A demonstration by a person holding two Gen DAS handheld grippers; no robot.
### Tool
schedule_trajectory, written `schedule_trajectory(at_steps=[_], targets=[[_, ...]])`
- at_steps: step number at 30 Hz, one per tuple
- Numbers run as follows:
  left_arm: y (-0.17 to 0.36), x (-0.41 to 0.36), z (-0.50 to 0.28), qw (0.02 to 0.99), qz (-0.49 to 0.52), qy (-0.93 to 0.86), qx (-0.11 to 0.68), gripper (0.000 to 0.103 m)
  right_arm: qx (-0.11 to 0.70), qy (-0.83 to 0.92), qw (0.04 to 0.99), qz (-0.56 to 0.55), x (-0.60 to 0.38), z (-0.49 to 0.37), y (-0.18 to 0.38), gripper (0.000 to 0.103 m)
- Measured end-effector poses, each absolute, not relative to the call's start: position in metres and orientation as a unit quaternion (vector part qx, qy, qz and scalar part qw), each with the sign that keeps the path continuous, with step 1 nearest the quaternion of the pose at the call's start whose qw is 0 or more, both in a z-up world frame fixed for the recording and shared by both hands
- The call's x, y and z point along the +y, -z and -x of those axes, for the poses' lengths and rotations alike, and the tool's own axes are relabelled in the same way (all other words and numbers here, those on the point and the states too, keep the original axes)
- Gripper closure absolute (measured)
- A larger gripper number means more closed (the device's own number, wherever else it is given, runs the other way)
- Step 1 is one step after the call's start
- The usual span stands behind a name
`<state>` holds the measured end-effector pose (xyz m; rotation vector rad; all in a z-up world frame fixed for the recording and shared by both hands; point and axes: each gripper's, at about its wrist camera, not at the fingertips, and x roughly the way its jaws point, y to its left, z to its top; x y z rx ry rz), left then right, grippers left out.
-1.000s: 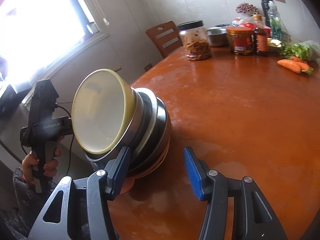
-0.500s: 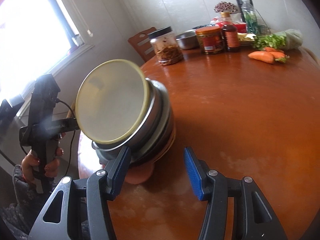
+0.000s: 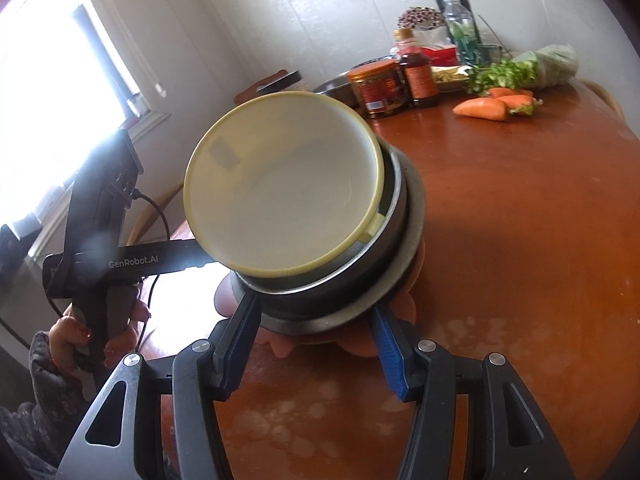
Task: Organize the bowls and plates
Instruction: 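Lower the nested basin onto the orange plate stack with the left tool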
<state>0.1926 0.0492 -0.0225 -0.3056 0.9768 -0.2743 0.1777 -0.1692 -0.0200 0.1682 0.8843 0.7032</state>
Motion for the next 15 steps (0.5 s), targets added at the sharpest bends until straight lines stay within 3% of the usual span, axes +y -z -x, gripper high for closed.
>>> schedule_trajectory(at_steps=[11, 15], targets=[[0.018, 0.016, -0.203, 0.876, 0.118, 0.107, 0.455, 0.043, 0.416, -0.303, 0.850, -0.110, -0.202, -0.187, 0.020, 0.045], [0.015, 0.009, -0.201, 0.883, 0.100, 0.090, 0.449, 0.043, 0.415, -0.294, 0.853, -0.117, -0.207, -0.186, 0.020, 0.040]])
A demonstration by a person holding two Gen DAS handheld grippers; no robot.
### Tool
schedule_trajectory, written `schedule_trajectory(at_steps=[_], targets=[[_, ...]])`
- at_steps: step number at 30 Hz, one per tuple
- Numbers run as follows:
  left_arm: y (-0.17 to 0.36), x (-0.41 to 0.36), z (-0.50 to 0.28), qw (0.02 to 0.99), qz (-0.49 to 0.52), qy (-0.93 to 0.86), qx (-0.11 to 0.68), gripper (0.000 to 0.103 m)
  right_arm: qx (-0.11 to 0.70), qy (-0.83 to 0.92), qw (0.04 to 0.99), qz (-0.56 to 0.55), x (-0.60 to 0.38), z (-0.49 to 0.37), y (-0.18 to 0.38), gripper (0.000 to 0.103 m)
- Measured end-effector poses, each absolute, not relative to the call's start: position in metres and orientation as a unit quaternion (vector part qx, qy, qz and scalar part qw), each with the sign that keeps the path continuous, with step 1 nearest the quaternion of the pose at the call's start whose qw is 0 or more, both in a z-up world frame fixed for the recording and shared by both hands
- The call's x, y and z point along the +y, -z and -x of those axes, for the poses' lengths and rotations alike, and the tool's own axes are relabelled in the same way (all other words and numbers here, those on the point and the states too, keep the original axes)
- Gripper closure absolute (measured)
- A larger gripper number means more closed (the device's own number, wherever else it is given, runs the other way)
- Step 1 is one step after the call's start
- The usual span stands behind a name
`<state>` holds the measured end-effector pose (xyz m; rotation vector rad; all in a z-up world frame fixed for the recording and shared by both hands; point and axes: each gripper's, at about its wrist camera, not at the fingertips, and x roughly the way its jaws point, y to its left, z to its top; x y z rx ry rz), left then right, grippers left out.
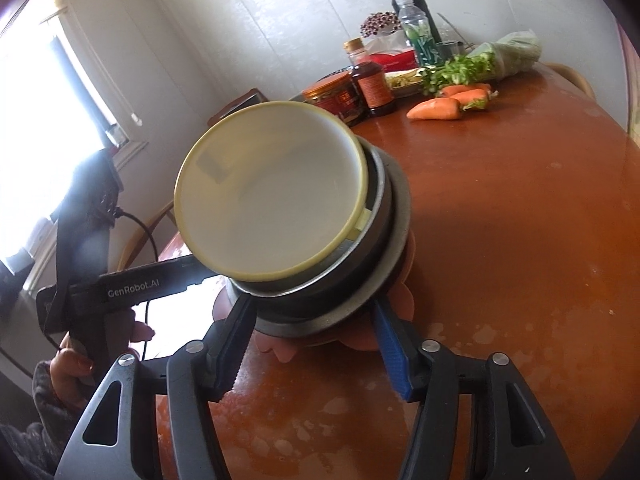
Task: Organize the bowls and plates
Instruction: 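Lower the nested basin onto the orange plate stack with the left tool, then open the left tool and pull it back from the stack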
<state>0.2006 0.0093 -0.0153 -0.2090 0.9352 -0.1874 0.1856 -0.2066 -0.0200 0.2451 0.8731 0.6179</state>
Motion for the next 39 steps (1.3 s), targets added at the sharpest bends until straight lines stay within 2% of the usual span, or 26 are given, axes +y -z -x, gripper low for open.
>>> schedule_trajectory(at_steps=[5, 15, 33, 39], targets=[[0.014, 0.007, -0.198, 0.886, 0.094, 0.078, 0.446, 0.042, 0.409, -0.278, 0.861, -0.117, -0.212, -0.182, 0.018, 0.037], [0.008, -0.004, -0.174, 0.906, 0.055, 0.029, 0.418, 0.034, 0.392, -0.209, 0.891, -0.097, -0.235, -0.170, 0.015, 0.032], [-0.009, -0.034, -0.107, 0.917, 0.026, 0.004, 0.398, 0.032, 0.356, -0.147, 0.923, -0.009, -0.249, -0.123, -0.001, 0.026], [-0.019, -0.052, -0.082, 0.921, 0.022, 0.010, 0.388, 0.024, 0.333, -0.132, 0.933, 0.015, -0.255, -0.101, -0.010, 0.025]])
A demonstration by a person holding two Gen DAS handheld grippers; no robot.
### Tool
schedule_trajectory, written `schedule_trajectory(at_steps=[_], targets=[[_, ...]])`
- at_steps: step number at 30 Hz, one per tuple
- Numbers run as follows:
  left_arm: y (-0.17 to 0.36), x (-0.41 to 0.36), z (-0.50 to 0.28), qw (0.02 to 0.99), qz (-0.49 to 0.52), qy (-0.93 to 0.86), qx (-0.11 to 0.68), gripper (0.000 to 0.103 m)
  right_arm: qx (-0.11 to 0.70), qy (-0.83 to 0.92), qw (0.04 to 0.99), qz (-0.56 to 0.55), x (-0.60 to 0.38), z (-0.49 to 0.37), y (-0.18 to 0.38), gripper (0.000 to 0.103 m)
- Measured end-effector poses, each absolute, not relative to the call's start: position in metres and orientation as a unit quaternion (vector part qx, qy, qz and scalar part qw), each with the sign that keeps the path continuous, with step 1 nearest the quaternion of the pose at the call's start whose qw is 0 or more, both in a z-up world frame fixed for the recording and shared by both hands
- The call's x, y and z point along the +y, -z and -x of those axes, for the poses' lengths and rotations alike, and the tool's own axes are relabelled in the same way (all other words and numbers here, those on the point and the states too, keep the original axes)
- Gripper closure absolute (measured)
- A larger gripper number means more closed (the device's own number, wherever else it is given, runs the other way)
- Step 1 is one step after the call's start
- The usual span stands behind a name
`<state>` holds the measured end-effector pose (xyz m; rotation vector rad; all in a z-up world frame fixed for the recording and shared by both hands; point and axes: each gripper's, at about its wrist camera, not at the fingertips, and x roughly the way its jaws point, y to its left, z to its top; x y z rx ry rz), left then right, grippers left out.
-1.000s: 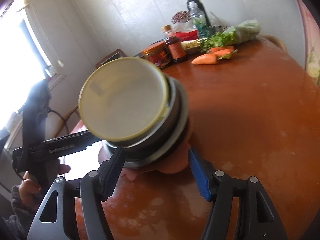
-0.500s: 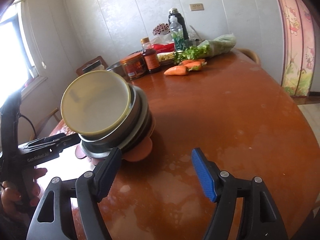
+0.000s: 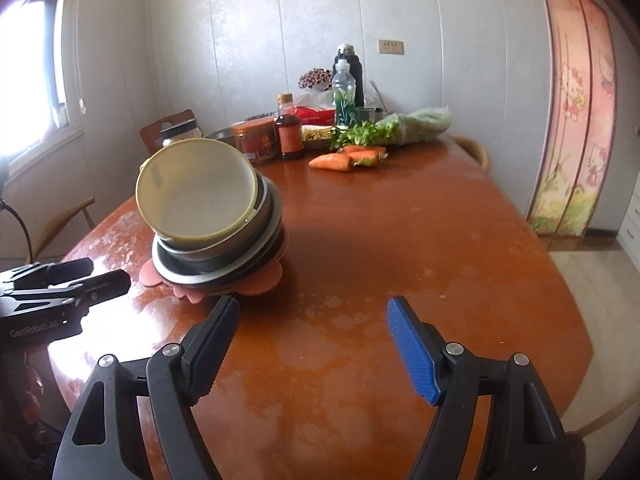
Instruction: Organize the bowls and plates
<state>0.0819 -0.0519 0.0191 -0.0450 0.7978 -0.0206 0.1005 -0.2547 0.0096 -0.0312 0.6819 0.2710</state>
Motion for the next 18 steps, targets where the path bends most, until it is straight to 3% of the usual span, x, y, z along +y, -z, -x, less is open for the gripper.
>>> schedule_trajectory(at_steps=[4, 18], targets=[[-0.019, -0.061, -0.068, 0.920, 0.011, -0.005, 0.391, 0.016, 0.317, -0.129, 0.939, 0.024, -0.257, -0.087, -0.011, 0.024], [-0.001, -0.064, -0.040, 0.915, 0.020, -0.039, 0.402, 0.015, 0.311, -0.145, 0.939, 0.034, -0.249, -0.068, -0.011, 0.020]])
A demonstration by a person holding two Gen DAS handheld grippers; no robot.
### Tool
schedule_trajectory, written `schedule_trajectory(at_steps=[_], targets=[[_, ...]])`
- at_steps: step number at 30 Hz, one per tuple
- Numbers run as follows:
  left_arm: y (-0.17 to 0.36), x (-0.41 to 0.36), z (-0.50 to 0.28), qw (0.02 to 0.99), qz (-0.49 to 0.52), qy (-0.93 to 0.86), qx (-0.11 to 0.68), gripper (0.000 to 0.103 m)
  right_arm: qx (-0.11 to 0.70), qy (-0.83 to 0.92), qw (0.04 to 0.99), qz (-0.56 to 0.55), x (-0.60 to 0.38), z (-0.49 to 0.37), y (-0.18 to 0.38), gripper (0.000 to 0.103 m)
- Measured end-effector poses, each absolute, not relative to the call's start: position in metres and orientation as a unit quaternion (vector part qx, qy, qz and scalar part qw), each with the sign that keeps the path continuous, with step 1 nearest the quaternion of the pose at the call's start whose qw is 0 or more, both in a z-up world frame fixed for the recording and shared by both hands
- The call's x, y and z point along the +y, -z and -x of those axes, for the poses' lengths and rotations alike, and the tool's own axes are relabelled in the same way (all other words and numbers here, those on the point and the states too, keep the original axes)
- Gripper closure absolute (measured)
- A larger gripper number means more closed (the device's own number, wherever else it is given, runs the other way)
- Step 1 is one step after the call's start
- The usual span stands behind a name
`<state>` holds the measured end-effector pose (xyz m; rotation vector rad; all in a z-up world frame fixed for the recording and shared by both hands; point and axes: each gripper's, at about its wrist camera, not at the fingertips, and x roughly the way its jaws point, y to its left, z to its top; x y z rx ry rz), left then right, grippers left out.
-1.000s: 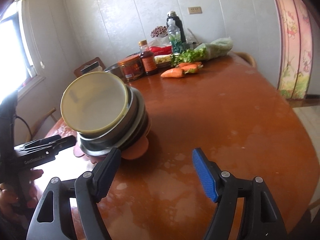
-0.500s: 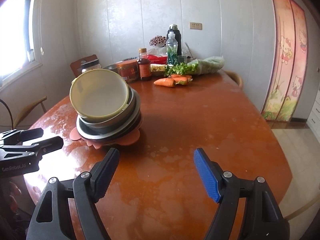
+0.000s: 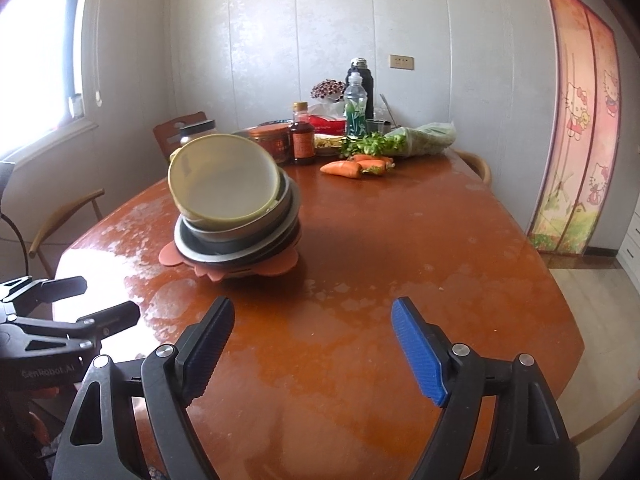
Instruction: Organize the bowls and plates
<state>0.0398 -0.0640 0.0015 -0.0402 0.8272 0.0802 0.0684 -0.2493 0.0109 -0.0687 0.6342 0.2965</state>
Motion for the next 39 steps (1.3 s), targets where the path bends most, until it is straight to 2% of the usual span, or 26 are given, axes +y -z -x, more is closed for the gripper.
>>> schedule_trajectory(at_steps=[17, 39], targets=[[0.013, -0.059, -0.027, 0.908, 0.032, -0.033, 0.416, 0.015, 0.341, -0.159, 0.926, -0.008, -0.234, -0.056, 0.006, 0.017], [0.019, -0.054, -0.025, 0.904, 0.038, -0.032, 0.425, 0.015, 0.353, -0.163, 0.921, 0.001, -0.223, -0.051, 0.016, 0.011]])
